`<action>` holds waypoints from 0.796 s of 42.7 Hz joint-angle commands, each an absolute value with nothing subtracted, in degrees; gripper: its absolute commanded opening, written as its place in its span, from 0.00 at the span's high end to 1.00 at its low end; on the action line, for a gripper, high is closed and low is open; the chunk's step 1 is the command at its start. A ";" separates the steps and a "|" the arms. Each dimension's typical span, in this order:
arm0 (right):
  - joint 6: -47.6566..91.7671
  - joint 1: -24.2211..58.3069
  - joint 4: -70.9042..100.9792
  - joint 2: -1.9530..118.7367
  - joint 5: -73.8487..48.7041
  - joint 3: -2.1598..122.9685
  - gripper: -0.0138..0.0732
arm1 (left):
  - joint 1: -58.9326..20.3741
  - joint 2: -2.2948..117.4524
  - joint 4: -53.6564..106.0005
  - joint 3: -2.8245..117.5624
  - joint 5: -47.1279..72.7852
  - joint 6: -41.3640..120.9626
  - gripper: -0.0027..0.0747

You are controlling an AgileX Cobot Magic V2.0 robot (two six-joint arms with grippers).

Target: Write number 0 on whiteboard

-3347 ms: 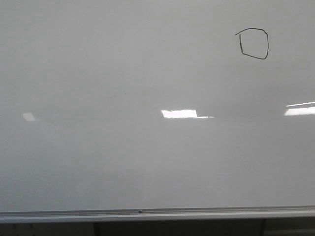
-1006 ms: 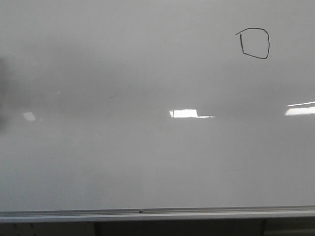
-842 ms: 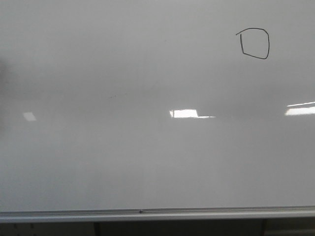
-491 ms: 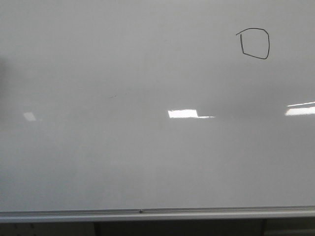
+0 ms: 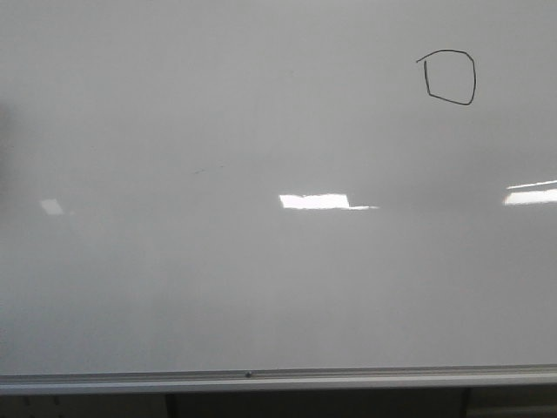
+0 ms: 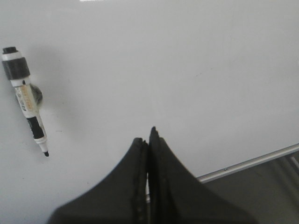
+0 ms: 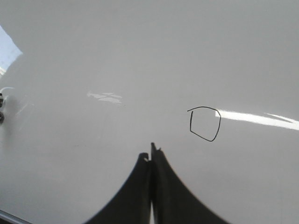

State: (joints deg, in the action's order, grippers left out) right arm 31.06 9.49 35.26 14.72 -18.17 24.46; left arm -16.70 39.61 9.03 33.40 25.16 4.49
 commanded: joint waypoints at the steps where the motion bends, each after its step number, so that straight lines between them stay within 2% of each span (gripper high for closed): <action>1: 31.32 9.11 35.98 15.29 -13.95 25.98 0.92 | -17.07 36.45 11.99 34.80 21.30 4.22 0.99; 24: 31.32 9.11 35.98 15.29 -13.95 25.98 0.92 | -16.96 35.00 12.43 34.61 20.15 4.22 0.99; 34: 31.32 9.11 35.98 15.29 -13.95 25.98 0.92 | -15.13 26.13 2.00 25.87 10.67 3.84 0.99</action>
State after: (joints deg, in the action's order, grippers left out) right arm 31.06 9.49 35.26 14.72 -18.17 24.46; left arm -16.21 29.49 3.95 27.28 18.10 4.49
